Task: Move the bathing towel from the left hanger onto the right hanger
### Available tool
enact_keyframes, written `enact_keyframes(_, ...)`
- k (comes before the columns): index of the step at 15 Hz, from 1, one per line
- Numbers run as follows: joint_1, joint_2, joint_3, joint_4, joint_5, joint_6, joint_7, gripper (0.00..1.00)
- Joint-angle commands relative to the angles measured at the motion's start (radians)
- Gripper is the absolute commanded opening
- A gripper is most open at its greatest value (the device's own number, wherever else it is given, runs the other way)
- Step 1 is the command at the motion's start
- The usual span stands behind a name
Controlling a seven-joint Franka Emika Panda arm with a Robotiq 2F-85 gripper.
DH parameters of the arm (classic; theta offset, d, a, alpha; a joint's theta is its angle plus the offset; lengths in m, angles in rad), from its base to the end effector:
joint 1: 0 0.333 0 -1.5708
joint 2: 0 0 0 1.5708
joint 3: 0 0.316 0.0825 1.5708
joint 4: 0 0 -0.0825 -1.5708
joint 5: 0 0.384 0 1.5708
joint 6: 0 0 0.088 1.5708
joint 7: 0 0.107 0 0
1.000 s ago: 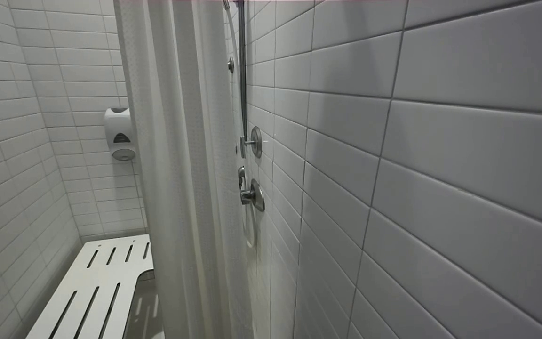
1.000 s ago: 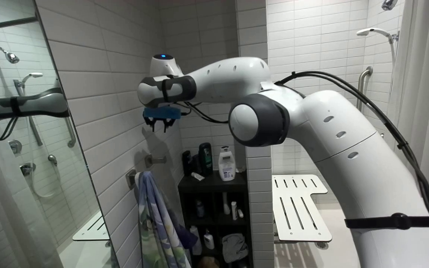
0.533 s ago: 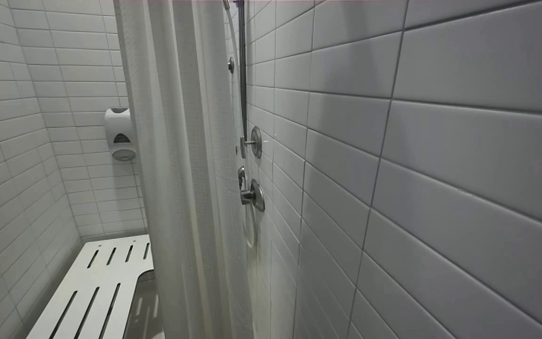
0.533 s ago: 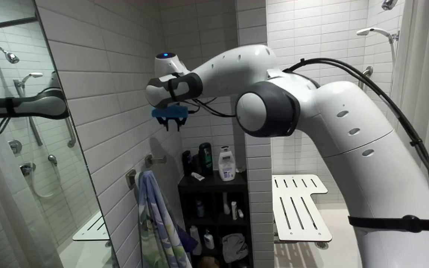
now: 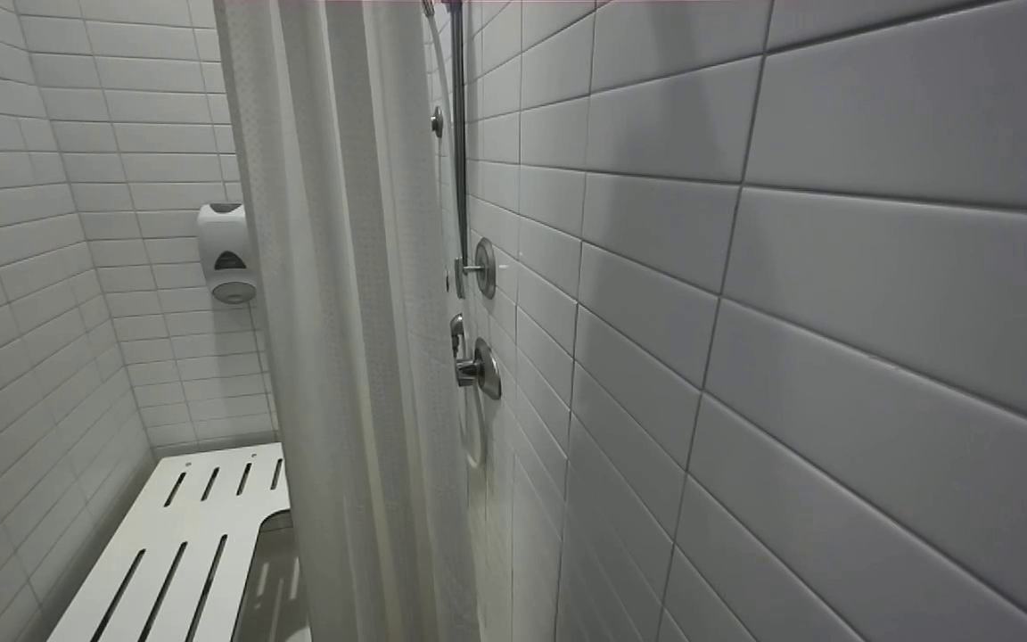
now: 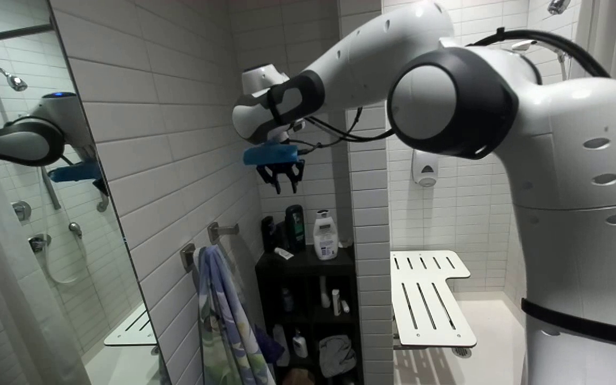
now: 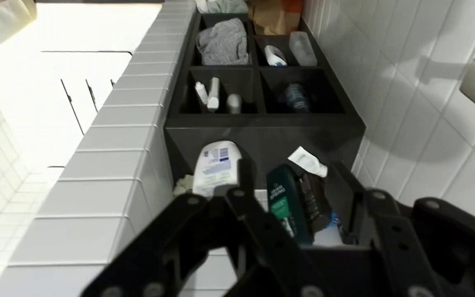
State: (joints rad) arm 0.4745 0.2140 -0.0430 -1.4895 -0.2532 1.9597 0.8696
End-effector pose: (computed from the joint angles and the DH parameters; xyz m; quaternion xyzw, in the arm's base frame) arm 0.5977 0.2602 0.5764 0.9671 -0.1809 0.1774 0.0238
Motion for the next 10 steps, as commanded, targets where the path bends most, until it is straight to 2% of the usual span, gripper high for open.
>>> enact_keyframes(1, -0.078, -0.178, 0.066, -0.248, -0.005, 0.024, 0.069, 0.76)
enact_keyframes(3, -0.126, -0.242, 0.092, -0.351, 0.018, 0.048, 0.08, 0.76)
enact_keyframes(5, -0.181, -0.294, 0.114, -0.436, 0.063, 0.073, 0.025, 0.76)
enact_keyframes(9, -0.272, -0.357, 0.103, -0.539, 0.257, 0.088, -0.283, 0.76)
enact_keyframes(10, -0.242, -0.361, 0.048, -0.552, 0.293, 0.084, -0.359, 0.76)
